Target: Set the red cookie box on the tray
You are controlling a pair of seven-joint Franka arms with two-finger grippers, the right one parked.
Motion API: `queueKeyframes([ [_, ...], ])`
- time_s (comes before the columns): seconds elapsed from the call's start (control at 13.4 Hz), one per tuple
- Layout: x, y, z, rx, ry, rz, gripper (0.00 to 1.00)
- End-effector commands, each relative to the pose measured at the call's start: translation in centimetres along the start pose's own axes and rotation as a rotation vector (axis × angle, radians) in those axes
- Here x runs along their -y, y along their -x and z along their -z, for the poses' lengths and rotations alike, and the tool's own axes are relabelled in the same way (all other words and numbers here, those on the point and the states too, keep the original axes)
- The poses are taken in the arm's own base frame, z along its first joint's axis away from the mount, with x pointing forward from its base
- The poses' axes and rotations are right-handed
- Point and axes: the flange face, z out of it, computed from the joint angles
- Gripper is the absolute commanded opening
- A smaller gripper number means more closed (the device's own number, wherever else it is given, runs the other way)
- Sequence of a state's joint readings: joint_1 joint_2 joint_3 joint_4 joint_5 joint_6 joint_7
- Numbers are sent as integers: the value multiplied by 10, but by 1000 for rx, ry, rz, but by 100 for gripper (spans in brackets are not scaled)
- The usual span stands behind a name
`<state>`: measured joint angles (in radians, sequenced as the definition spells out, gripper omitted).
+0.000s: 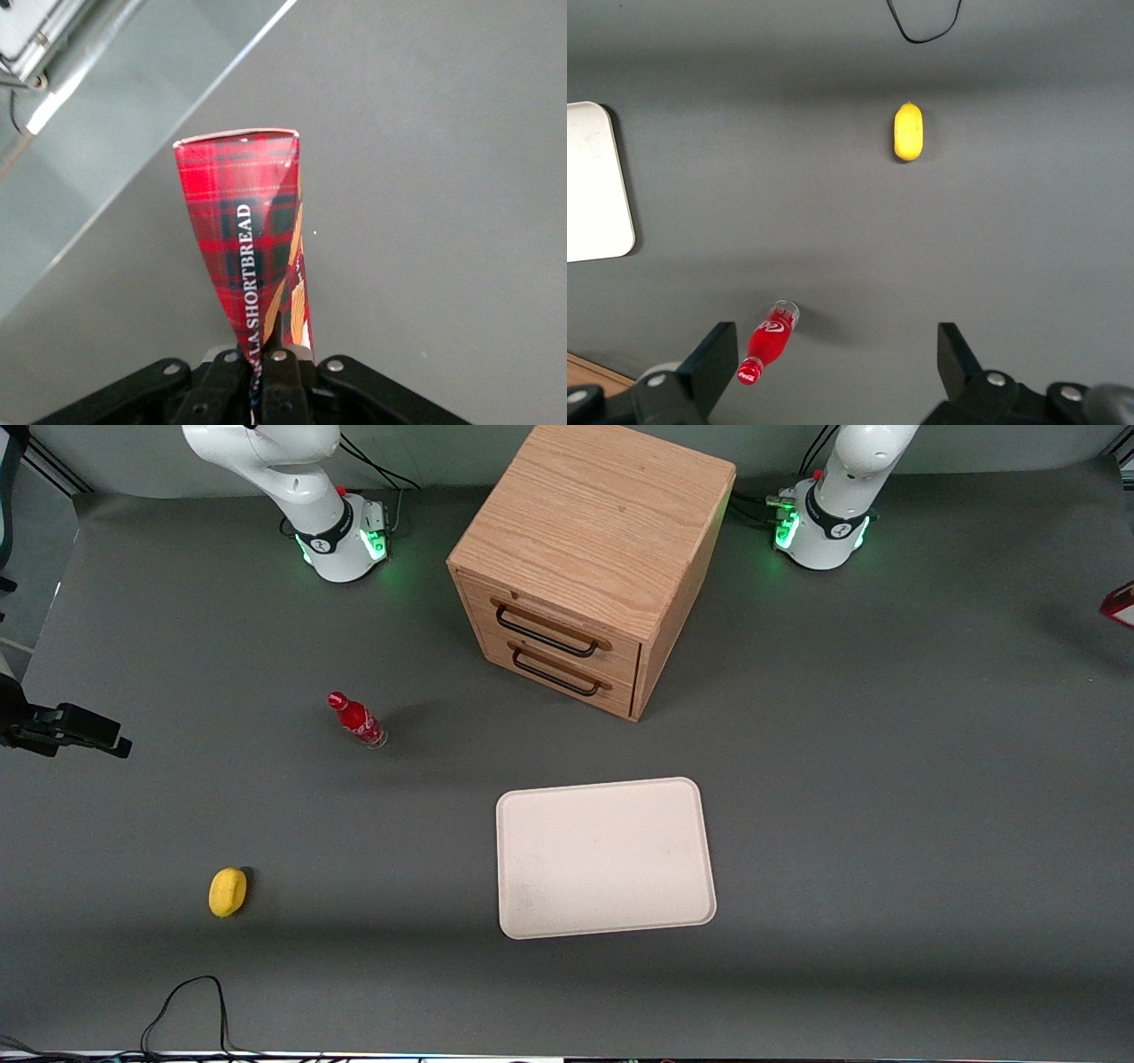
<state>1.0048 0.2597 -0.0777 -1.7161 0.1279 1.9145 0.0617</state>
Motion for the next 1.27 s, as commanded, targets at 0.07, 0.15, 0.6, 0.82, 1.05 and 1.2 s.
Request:
queueKeyframes([
  [0.07,-22,1,124,-74,-15,-53,0],
  [0.15,-29,1,152,-104,-11,-60,0],
  [0.6,-216,32,206,-108,15,-316,0],
  [0.82,-333,67,201,-74,33,-430,0],
  [1.05,-460,134,186,-49,6,-476,0],
  [1.2,-517,177,187,-47,1,-506,0],
])
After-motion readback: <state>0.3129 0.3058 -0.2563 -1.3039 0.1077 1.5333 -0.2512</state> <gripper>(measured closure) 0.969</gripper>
